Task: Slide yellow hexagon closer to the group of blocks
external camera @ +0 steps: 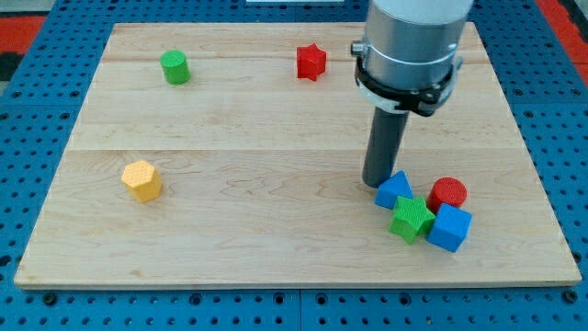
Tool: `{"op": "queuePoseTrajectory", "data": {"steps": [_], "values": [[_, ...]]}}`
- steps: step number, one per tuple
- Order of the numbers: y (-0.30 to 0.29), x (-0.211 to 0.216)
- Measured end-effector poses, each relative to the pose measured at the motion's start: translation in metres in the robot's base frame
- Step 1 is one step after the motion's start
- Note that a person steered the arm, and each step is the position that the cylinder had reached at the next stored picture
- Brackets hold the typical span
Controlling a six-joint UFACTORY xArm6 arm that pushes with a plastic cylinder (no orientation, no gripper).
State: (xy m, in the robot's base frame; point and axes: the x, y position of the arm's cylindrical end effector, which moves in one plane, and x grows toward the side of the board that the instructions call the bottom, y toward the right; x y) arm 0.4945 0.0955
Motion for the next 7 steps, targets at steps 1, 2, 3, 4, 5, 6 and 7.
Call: {"op": "queuePoseTrajectory", "data": {"steps": [1,2,3,4,5,6,7], "values": [[-0.027,0.001],[-0.088,0.001],[-0.157,-0.018],[-0.217,-0.048],[-0.268,-0.048],[-0.300,-0.025],[-0.291,0.015]]}}
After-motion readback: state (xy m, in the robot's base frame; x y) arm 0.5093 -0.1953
